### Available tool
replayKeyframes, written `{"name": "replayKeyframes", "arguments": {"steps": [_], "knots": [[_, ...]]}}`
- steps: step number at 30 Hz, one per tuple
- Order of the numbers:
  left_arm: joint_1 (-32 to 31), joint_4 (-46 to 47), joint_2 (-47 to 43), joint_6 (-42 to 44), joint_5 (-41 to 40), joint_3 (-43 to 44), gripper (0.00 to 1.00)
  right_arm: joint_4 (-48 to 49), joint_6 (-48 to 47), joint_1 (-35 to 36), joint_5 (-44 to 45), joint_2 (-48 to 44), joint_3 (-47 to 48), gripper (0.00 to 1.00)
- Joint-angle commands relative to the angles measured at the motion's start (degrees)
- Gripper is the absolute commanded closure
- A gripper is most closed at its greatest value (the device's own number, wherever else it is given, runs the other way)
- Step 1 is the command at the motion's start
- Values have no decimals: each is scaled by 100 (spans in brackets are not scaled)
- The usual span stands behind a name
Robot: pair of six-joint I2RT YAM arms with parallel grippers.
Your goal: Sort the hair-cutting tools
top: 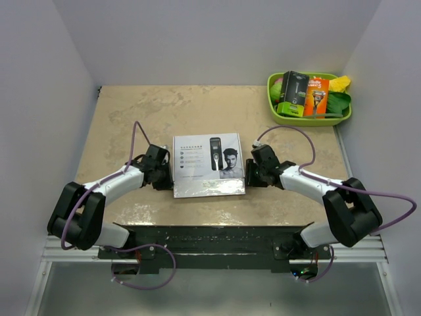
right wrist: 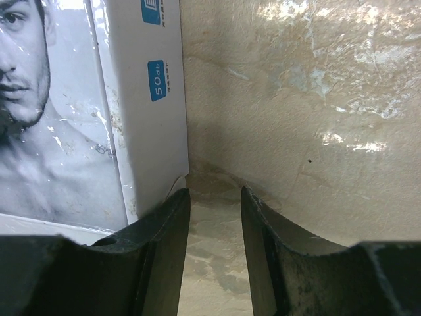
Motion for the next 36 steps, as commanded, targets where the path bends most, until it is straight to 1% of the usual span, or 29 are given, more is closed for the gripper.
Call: {"name": "replayKeyframes", "arguments": {"steps": [1, 4, 10, 22, 36], "knots": [[-73, 330, -262, -167, 844, 39, 80, 628, 336, 167, -732, -195, -50, 58], [-81, 348, -385, -237, 1064, 48, 80, 628, 354, 193, -768, -230, -68, 58], [-90, 216, -578, -264, 1179, 109, 80, 584, 372, 211, -794, -336, -42, 57], [-90, 225, -579, -237, 1065, 4, 80, 523, 433, 351, -785, -336, 90, 57], [-99, 260, -526, -185, 1030, -32, 80, 971, 715, 589, -1005, -55, -50, 58]]}}
